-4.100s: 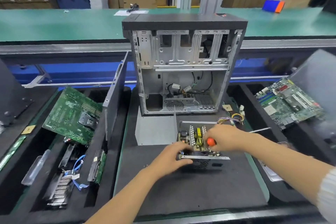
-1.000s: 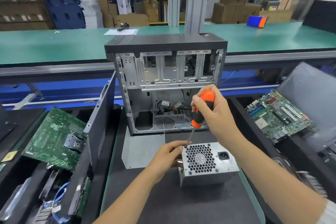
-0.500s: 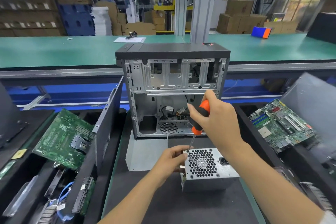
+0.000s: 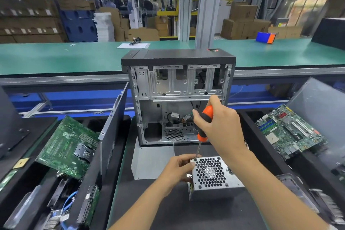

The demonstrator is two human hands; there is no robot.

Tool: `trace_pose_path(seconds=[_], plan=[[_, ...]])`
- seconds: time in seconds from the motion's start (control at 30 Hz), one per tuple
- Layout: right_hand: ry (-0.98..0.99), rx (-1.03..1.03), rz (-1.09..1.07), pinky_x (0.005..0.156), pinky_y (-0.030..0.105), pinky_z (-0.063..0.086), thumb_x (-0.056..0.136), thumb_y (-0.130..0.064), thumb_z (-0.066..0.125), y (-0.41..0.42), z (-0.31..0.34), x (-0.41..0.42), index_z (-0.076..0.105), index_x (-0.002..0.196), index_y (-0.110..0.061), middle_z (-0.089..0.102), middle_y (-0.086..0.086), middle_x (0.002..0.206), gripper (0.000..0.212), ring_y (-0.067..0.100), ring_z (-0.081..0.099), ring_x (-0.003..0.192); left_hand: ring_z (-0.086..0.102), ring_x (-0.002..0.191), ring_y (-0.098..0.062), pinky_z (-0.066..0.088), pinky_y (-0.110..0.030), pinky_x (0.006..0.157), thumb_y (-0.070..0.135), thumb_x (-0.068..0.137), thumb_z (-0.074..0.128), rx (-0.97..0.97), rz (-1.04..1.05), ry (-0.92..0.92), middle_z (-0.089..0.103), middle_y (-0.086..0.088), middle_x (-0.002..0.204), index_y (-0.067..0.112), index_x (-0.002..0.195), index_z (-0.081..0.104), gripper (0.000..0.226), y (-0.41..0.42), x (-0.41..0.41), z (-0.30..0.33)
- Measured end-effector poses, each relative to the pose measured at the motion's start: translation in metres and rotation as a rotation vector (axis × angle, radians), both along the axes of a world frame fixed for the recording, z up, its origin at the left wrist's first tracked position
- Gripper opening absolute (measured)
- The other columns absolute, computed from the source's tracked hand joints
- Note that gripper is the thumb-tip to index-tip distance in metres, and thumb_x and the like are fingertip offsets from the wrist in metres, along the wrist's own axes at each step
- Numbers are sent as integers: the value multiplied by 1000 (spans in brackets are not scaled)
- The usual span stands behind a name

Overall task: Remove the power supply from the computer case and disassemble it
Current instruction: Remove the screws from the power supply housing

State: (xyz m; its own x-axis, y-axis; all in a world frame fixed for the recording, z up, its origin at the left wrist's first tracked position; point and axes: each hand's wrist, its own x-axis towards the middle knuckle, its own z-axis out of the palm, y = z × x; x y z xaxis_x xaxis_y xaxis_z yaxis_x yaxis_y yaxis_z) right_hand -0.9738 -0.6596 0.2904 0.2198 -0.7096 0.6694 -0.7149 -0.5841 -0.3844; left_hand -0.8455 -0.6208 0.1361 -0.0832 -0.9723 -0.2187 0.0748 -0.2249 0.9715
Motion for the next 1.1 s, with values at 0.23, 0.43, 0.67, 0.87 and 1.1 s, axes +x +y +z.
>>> trace_pose_path(seconds=[0.23,0.43,0.67,0.87,1.1], plan=[[646,335,-142,61,31,35,89,-51,56,-8,46,0,37,77,-13,29,-1,68,44,25,43,73,69,102,-31,57,-49,87,4,97,53,-5,2,-12,70,-18,111,15,118,67,28,-2,1,-1],[1049,584,-7,61,28,50,93,-39,51,-16,74,20,45,66,-11,54,1,49,39,16,52,48,70,92,-24,59,-43,82,10,97,58,-32,1,-20,72,-7,99,16,119,66,24,-5,1,-3],[1209,741,87,65,26,52,96,-38,50,-41,80,40,53,70,-12,61,-6,52,37,12,56,49,69,82,-15,58,-30,70,8,97,58,-27,-13,-34,72,-5,100,14,121,64,26,-8,4,-1],[1304,551,162,54,24,43,92,-43,55,-54,72,37,52,60,-13,55,-3,55,43,12,51,49,60,62,-6,49,-19,55,8,97,56,-3,-10,-57,68,0,89,15,122,64,27,-11,8,2],[1568,239,156,62,31,39,89,-51,57,-58,70,33,50,130,-17,61,4,112,54,25,59,100,53,49,2,44,-16,51,9,99,54,-12,-30,-87,65,16,65,13,124,61,27,-13,11,2]])
